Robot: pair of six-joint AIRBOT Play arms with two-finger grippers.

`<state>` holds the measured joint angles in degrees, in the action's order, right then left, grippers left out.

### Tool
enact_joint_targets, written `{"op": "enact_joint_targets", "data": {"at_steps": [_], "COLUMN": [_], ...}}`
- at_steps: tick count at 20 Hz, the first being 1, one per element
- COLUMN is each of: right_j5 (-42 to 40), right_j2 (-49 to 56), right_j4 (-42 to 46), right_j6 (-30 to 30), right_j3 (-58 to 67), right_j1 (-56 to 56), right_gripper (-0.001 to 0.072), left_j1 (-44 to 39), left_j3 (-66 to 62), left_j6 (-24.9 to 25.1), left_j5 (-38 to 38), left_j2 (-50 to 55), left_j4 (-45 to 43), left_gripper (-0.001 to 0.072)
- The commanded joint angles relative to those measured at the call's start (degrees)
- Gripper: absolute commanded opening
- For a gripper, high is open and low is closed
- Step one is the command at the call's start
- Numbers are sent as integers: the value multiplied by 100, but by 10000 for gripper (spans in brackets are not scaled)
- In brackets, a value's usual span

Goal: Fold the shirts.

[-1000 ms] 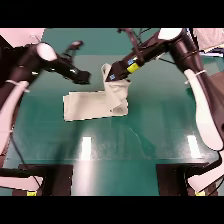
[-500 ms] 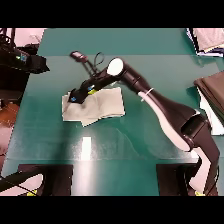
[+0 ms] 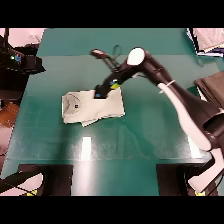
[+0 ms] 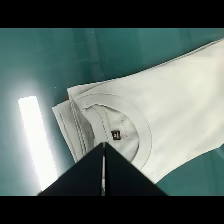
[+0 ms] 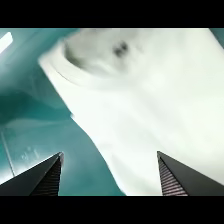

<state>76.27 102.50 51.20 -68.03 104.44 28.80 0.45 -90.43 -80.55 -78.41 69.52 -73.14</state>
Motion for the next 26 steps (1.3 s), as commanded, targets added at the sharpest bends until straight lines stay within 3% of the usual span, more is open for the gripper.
{"op": "enact_joint_targets", "data": {"at_steps": [1, 4, 5, 8, 14, 16, 17, 18, 20, 26], "right_j5": [-28, -459, -605, -785, -907, -990, -1060, -1126, -1108, -1021], "right_j2": [-542, -656, -612, -219, 798, 975, 1014, 1014, 1008, 7], "right_j4": [101, -66, -326, -1259, -2203, -2286, -2317, -2312, -2312, -1930], "right_j6": [-535, -809, -800, -636, -492, -439, -321, -201, 85, 155], "right_j3": [-1200, -2057, -2277, -2664, -2079, -1843, -1753, -1694, -1543, -1657], "right_j1": [-911, -1467, -1572, -1670, -997, -748, -643, -564, -498, -1244], "right_gripper": [647, 661, 709, 701, 693, 577, 476, 360, 19, 18], "left_j1": [7, 7, 7, 7, 7, 7, 7, 7, 7, -48], "left_j3": [2, 2, 2, 2, 2, 2, 2, 2, 2, 2], "left_j6": [-2, -2, -2, -2, 0, 2, 2, 2, 2, -4], "left_j5": [-4, -2, -2, 2, -4, -17, -20, -20, -24, -107], "left_j2": [-4, -4, -4, -4, -4, -4, -4, -4, -4, -4], "left_j4": [28, 31, 61, 223, 236, 236, 236, 238, 236, 378], "left_gripper": [22, 22, 22, 22, 22, 22, 22, 22, 22, 21]}}
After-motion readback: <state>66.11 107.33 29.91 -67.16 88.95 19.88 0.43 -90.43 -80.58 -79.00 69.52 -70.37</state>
